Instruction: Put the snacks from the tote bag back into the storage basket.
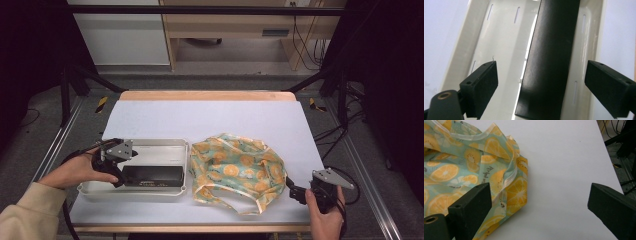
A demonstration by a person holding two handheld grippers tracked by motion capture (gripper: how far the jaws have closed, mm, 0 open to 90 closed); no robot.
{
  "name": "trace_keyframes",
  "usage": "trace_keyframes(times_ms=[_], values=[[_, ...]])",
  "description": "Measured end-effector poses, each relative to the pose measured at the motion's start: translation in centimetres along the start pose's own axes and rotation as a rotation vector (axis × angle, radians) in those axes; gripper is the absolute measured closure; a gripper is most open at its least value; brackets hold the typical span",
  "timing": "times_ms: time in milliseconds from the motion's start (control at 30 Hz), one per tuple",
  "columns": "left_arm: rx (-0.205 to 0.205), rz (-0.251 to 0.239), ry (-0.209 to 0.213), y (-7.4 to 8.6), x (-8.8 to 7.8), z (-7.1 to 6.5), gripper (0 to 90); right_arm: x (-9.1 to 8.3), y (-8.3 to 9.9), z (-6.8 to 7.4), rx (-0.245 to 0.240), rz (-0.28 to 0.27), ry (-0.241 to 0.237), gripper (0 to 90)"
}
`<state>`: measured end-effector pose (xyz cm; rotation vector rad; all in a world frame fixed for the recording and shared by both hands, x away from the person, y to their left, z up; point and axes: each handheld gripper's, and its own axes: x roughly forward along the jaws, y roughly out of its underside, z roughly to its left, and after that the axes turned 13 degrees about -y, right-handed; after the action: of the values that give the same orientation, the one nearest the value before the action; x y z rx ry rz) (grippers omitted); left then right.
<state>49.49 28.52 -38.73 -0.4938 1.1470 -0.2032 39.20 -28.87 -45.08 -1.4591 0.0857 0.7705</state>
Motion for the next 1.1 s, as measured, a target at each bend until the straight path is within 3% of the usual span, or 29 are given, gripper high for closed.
trace_keyframes(times_ms=[633, 1100], values=[[-0.001, -0.030, -0.016, -2.7, -0.4, -2.0, 8.5, 0.0, 0.0, 0.1, -0.004, -0.001, -0.002, 5.6], [-0.068, -0.098, -0.056, -5.6, -0.6, -3.7, 6.7, 0.0, 0.0, 0.0, 0.000, -0.002, -0.002, 5.6]])
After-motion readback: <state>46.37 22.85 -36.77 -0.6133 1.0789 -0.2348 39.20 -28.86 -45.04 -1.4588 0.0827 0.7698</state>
